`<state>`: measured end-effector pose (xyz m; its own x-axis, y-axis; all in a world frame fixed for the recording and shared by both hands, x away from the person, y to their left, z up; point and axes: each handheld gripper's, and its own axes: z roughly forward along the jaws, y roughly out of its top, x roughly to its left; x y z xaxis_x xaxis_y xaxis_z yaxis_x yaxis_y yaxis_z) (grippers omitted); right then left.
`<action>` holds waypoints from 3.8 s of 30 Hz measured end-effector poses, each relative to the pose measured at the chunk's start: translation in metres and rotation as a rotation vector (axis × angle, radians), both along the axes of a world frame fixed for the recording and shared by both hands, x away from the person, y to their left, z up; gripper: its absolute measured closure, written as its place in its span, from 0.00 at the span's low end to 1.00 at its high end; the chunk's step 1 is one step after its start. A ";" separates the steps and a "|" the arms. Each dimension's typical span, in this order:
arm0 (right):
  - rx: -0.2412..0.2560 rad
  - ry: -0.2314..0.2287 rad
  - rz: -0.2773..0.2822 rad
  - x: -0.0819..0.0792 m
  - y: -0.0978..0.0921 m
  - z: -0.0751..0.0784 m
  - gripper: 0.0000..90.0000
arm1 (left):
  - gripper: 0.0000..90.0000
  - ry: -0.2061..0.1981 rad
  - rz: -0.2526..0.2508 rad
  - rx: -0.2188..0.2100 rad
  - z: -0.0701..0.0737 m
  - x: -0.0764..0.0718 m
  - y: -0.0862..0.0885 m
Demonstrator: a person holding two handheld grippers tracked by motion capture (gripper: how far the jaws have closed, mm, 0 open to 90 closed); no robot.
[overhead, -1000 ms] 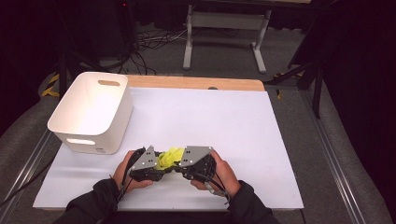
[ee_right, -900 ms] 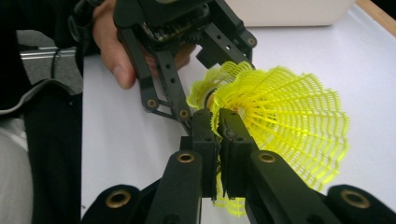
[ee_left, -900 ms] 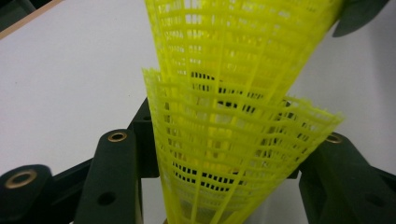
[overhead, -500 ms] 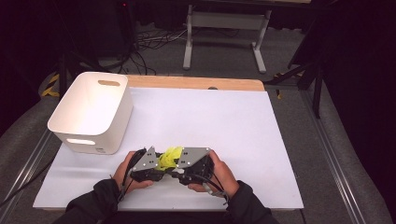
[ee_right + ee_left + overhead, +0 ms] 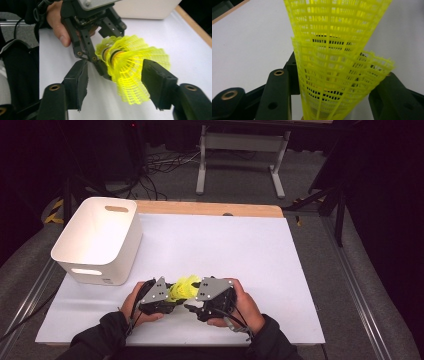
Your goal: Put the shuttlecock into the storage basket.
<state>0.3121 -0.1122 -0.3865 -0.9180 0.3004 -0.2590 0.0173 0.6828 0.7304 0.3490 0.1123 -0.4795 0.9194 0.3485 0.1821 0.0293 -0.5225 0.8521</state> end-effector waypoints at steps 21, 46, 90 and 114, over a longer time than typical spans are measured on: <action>0.073 -0.150 -0.139 -0.001 -0.043 0.000 0.26 | 0.59 -0.004 0.018 -0.027 0.003 -0.002 0.008; 0.121 -0.211 -0.213 -0.004 -0.061 -0.029 0.19 | 0.59 -0.037 0.057 -0.042 0.012 -0.006 0.030; 0.198 -0.234 -0.336 -0.011 -0.089 -0.065 0.11 | 0.59 -0.091 0.141 -0.150 0.037 -0.008 0.064; 0.197 -0.225 -0.333 -0.009 -0.088 -0.067 0.12 | 0.58 -0.105 0.168 -0.178 0.044 -0.007 0.076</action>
